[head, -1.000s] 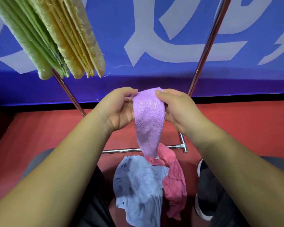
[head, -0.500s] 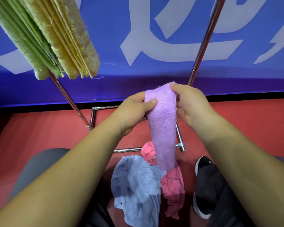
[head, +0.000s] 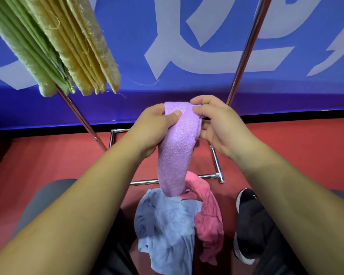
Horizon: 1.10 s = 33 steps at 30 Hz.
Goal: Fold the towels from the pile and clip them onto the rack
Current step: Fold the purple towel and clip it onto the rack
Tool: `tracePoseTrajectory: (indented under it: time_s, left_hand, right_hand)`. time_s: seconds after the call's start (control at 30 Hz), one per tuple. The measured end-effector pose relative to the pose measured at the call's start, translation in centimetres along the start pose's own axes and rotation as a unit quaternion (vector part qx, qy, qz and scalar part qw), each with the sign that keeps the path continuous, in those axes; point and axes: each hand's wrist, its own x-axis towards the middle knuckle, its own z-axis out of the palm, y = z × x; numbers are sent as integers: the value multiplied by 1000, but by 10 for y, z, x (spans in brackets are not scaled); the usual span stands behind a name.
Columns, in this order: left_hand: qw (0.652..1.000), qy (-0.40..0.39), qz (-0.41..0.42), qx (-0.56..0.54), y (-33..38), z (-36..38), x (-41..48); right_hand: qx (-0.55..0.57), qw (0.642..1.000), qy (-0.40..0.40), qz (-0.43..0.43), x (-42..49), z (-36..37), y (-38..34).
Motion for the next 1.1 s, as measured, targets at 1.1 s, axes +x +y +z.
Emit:
tracePoseTrajectory:
  time_s: [1.1]
  left_hand:
    - [957, 10, 4, 288, -3, 13, -28]
  right_hand:
    - [-32, 993, 56, -99, 2, 6, 7]
